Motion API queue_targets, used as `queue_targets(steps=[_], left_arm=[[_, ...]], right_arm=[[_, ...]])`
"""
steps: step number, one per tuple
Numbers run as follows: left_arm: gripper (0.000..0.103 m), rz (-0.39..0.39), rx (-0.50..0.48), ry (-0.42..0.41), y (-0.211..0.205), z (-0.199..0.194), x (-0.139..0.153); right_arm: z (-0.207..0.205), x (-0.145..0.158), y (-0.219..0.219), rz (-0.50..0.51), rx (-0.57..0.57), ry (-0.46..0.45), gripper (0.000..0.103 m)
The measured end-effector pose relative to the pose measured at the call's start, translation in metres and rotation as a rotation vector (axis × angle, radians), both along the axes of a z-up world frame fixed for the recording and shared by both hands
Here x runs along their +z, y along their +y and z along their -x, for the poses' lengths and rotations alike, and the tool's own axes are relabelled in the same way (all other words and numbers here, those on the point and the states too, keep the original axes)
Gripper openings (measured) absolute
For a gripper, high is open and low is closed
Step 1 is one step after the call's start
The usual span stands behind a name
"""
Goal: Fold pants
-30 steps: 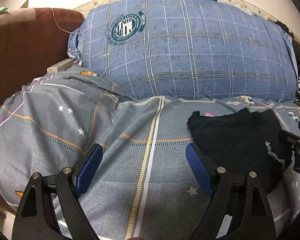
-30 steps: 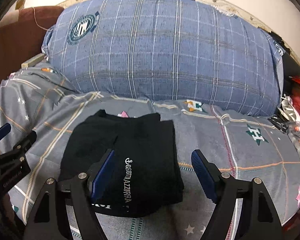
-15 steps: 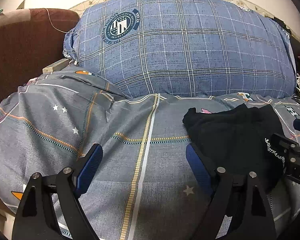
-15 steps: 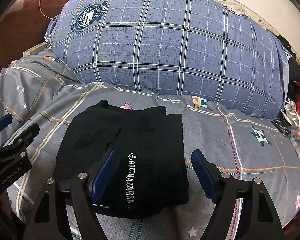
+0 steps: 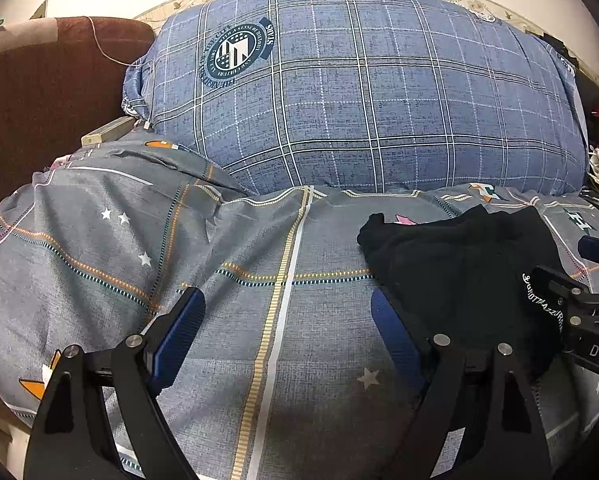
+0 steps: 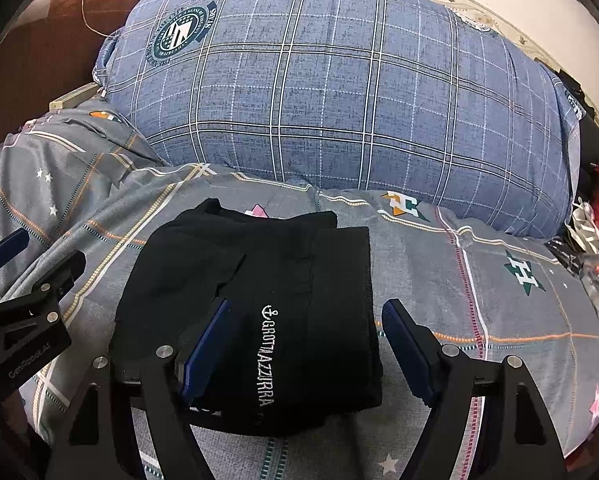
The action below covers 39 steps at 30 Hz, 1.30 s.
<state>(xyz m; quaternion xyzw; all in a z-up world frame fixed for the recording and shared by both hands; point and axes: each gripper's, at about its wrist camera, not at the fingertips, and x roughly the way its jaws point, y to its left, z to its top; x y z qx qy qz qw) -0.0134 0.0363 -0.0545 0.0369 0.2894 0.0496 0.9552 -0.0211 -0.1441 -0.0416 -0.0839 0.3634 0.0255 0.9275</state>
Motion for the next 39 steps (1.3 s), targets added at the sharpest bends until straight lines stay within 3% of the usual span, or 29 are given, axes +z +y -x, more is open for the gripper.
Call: queue_targets(steps=[39], left_arm=[[0.086,0.009,-0.05,-0.007,-0.0075,0.0048,0.0055]], right_arm=[[0.0041,0.0045,-0.005,-0.038,0.01,-0.068,0.079]])
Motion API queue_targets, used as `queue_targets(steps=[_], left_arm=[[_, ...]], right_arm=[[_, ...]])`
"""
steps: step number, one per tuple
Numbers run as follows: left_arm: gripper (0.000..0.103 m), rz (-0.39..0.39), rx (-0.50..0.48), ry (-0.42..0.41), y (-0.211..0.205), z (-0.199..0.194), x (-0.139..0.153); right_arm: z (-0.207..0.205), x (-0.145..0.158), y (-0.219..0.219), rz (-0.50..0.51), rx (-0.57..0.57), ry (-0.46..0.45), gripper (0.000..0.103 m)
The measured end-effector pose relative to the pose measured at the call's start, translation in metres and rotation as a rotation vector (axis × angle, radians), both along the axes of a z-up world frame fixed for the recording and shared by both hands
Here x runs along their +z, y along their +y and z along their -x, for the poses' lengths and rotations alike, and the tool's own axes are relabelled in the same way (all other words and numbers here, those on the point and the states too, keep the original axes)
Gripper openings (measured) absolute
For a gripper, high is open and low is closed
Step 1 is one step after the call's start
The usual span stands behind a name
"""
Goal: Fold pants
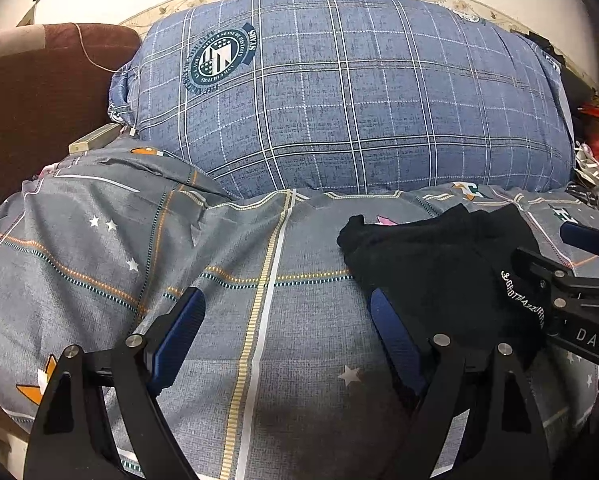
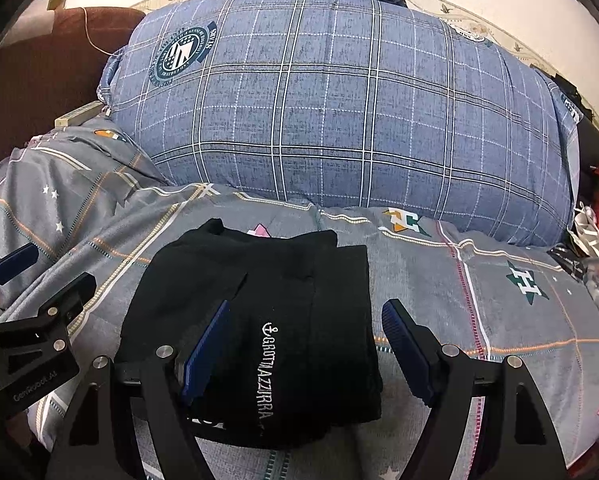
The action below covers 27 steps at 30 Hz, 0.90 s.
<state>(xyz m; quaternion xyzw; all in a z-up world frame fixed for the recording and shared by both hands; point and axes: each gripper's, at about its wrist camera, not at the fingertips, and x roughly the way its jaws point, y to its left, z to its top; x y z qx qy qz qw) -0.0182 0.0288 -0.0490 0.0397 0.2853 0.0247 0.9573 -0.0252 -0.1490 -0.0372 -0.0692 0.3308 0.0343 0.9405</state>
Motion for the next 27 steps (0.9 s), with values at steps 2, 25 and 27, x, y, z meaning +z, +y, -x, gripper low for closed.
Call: queue_targets(steps=[2,25,27], left_arm=[[0.086,0.004,0.002,-0.004,0.0011,0.0001,0.001],[0.086,0.004,0.014,-0.008,0.004,0.0002,0.0018],[0.086,0.007,0.011,-0.01,0.0044,0.0004,0.0025]], right_arm=[[0.0001,0.0004,0.0005,-0.002,0.002,-0.003,0.079],[-0.0008,0.0016,-0.0035,-0.035,0.002,-0.009,0.079],[-0.0007,0.0017,-0.0027,-0.033,0.004,-0.01,0.079]])
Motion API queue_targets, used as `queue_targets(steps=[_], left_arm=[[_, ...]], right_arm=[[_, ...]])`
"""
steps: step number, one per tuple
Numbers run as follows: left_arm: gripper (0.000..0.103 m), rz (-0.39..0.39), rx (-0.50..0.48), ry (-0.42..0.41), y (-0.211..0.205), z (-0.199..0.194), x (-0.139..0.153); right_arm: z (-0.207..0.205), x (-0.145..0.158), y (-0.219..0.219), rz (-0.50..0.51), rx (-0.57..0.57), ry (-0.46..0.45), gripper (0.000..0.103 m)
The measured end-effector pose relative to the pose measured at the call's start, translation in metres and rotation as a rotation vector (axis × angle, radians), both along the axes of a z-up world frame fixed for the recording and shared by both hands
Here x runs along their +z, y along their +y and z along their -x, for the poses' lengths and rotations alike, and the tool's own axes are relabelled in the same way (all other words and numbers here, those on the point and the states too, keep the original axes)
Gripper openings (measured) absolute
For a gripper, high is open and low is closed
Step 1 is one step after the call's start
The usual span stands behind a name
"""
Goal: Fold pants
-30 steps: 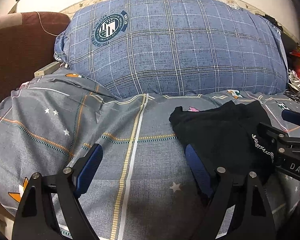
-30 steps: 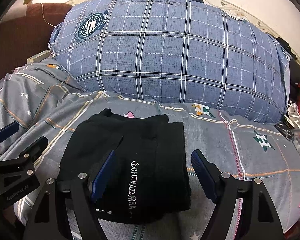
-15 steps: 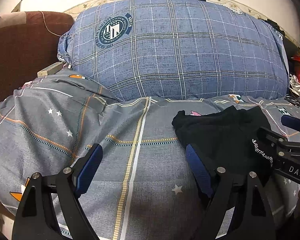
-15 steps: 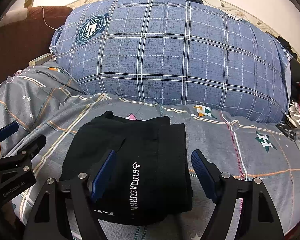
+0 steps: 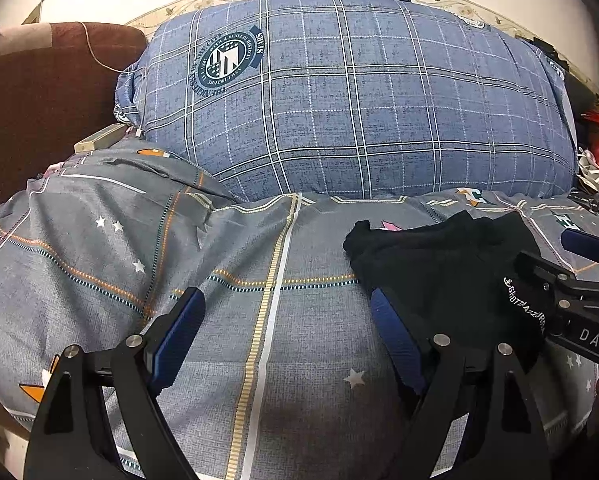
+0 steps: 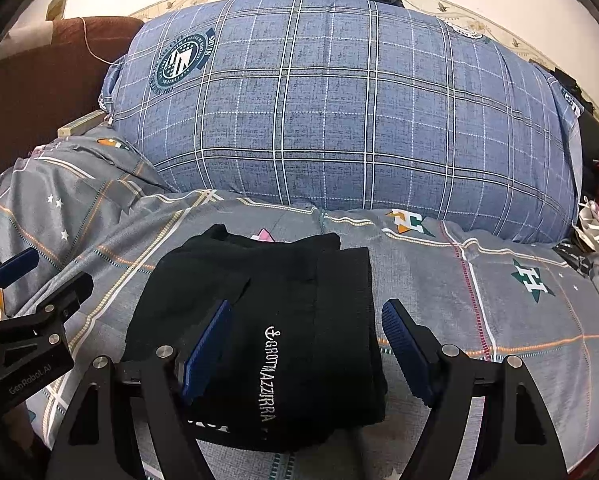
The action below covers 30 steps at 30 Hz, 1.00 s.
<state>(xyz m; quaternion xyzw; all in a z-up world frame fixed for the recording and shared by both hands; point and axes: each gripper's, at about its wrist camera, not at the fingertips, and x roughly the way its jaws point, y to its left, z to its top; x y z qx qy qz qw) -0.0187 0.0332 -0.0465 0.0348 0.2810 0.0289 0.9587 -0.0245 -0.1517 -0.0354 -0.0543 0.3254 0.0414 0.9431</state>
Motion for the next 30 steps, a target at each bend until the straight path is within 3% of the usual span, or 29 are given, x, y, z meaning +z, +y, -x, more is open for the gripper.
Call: queue_targets(steps=[30], left_arm=[[0.086,-0.022,-0.004,0.047,-0.004,-0.005,-0.01]], right_arm=[[-0.001,-0.003,0.002,-0.006,-0.001,0.006,0.079]])
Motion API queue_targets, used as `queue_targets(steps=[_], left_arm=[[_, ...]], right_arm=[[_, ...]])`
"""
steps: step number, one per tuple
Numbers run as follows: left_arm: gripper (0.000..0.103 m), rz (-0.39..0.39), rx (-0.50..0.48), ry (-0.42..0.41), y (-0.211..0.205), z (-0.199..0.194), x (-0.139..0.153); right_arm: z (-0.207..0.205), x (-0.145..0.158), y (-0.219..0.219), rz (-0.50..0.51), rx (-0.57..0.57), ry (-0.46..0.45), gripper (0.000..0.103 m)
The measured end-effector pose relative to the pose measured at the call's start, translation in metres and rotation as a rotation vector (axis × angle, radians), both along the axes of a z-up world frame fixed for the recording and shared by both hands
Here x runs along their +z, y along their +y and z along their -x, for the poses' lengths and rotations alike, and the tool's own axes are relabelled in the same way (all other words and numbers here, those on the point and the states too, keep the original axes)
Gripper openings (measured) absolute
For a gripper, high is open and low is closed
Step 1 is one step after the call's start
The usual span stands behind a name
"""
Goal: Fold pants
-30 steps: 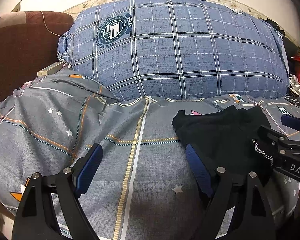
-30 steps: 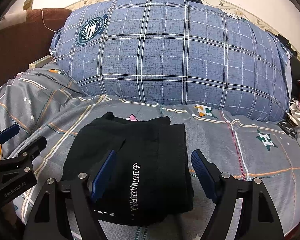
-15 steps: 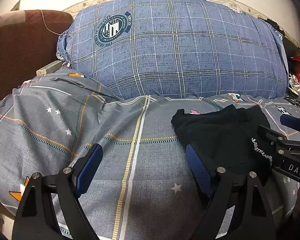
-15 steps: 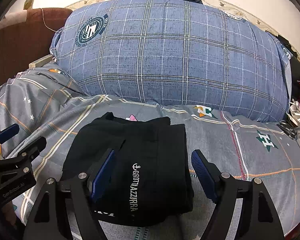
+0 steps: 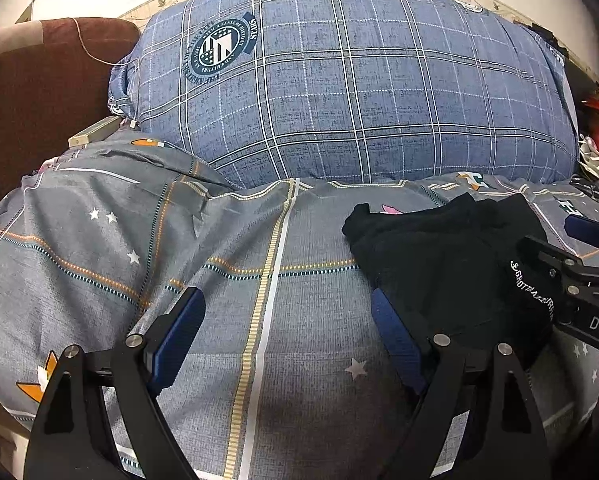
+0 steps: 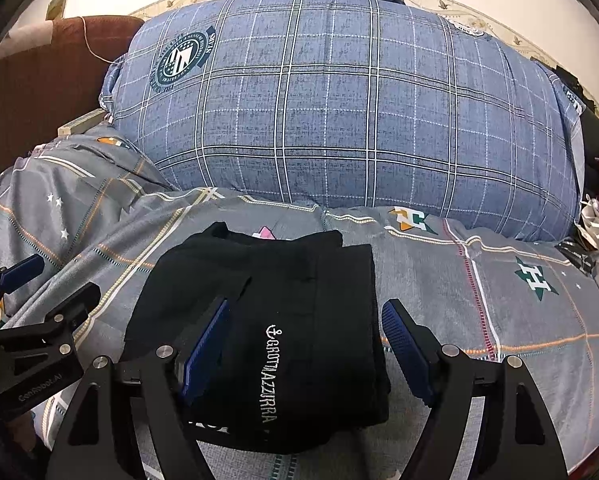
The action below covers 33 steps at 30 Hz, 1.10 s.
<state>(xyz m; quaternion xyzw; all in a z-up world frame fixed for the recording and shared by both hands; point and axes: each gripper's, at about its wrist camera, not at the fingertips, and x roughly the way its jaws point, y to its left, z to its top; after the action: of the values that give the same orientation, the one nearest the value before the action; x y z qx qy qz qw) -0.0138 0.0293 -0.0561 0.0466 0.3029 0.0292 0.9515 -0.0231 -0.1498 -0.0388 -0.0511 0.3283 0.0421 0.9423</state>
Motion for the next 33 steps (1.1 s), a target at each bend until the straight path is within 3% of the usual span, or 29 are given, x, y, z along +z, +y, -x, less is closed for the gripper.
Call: queue_targets(steps=[33], left_arm=[[0.086,-0.007,-0.002,0.014,-0.0011,-0.0005,-0.0019]], right_arm=[[-0.0004,-0.004,0.0028,0.009,0.008,0.015,0.079]])
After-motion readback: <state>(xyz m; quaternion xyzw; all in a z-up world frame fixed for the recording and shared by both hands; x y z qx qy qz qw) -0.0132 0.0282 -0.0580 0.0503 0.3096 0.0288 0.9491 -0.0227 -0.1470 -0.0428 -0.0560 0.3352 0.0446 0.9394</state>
